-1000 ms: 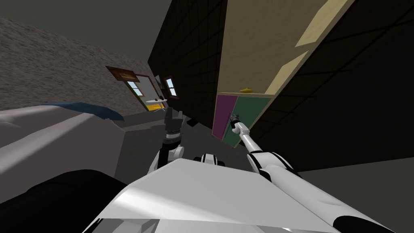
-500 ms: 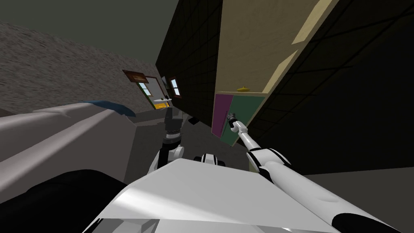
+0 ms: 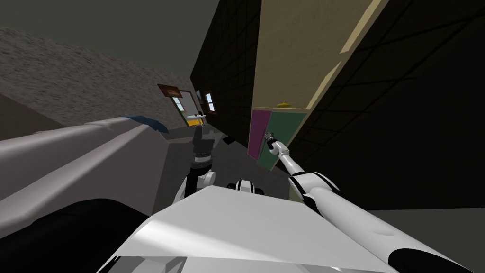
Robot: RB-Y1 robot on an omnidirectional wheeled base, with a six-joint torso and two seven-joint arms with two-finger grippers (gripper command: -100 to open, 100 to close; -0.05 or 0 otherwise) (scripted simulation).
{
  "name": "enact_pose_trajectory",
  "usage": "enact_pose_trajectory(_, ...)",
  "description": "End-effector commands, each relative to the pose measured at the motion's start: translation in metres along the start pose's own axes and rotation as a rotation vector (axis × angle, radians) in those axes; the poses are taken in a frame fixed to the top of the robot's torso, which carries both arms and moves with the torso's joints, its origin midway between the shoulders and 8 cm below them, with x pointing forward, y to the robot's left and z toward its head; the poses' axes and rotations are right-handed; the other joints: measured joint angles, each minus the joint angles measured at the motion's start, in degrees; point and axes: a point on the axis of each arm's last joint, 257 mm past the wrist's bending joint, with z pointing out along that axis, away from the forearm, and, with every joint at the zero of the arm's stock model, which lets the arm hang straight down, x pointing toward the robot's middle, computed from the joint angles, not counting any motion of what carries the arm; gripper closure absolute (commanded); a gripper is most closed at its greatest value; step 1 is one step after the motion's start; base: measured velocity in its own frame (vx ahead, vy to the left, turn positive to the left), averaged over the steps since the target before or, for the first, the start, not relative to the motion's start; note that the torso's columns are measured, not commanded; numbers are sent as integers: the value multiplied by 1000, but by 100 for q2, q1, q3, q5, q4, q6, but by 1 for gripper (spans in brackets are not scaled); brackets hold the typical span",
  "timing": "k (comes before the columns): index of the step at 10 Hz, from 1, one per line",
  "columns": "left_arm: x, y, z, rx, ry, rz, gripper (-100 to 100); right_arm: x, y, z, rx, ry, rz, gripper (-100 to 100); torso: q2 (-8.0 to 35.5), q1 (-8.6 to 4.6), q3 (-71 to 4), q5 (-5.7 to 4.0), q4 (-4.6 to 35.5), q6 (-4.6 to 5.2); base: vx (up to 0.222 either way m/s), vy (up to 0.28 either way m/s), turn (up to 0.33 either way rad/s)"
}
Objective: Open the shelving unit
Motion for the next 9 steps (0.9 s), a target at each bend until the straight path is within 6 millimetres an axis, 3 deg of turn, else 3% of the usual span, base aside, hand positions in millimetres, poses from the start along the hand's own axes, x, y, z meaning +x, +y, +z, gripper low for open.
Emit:
enact_pose_trajectory(1, 0, 0, 0, 0, 0, 0, 0, 13, -15, 1, 28, 24, -5, 100, -1, 7, 1, -1, 0, 0, -126, -226, 429)
enact_pose_trajectory(9, 0, 0, 0, 0, 0, 0, 0, 55, -53, -4, 93, 101, -10, 100, 32, 7, 21, 1, 6, 15, -154, -180, 363)
